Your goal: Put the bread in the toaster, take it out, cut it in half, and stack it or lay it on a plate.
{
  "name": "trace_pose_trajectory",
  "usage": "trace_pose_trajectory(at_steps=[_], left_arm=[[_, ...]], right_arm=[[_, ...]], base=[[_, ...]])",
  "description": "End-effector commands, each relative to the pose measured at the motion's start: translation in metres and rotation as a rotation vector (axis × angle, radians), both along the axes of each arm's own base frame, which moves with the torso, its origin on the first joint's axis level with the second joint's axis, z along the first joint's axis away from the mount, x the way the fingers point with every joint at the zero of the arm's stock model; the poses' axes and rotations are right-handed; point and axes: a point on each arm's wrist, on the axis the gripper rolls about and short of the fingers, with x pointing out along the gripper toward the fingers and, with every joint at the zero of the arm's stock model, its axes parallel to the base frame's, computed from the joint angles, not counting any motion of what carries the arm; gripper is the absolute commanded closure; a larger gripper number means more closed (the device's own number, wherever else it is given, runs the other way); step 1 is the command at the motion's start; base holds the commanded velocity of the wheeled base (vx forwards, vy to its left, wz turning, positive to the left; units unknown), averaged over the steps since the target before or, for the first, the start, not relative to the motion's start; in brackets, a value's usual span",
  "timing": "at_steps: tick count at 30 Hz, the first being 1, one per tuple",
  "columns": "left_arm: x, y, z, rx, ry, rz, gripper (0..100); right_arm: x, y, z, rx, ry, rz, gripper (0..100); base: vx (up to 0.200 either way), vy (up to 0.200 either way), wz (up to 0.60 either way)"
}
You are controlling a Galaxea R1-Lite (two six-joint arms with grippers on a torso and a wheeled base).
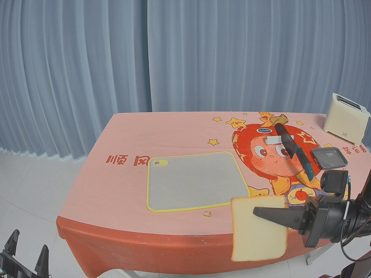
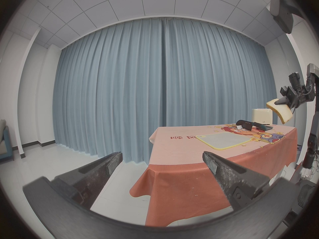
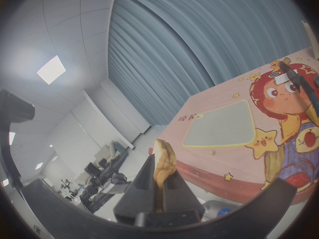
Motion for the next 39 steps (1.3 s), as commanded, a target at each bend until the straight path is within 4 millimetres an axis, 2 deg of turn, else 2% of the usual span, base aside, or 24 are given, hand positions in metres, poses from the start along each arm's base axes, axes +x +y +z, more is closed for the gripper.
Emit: trace_pose_trajectory(at_steps=[1, 9, 14, 23, 26, 29, 33, 39], left_arm=[[0.0, 0.0, -0.005, 0.0, 0.001, 0.0, 0], [0.0, 0.0, -0.005, 0.0, 0.001, 0.0, 0], [0.0, 0.0, -0.005, 0.0, 0.001, 0.0, 0], [0.0, 0.0, -0.005, 0.0, 0.001, 0.0, 0], [0.0, 0.0, -0.005, 0.0, 0.001, 0.0, 0], [0.0, 0.0, -0.005, 0.0, 0.001, 0.0, 0], [0.0, 0.0, -0.005, 0.0, 0.001, 0.0, 0], [0.0, 0.0, -0.005, 0.0, 0.001, 0.0, 0]], right_arm=[[0.01, 0.012, -0.009, 0.014, 0.044, -0.01, 100], [0.025, 0.03, -0.015, 0.079, 0.019, -0.067, 100], [0.037, 0.055, -0.026, 0.134, -0.042, -0.136, 100], [0.061, 0.077, -0.046, 0.248, -0.126, -0.21, 100], [0.071, 0.088, -0.044, 0.291, -0.139, -0.245, 100], [0.075, 0.097, -0.033, 0.368, -0.13, -0.277, 100], [0.067, 0.115, -0.02, 0.456, -0.112, -0.264, 100], [0.083, 0.117, -0.019, 0.477, -0.128, -0.315, 100]], base=[[0.0, 0.0, 0.0], [0.0, 0.0, 0.0], [0.0, 0.0, 0.0], [0.0, 0.0, 0.0], [0.0, 0.0, 0.0], [0.0, 0.0, 0.0], [0.0, 0.0, 0.0], [0.0, 0.0, 0.0]])
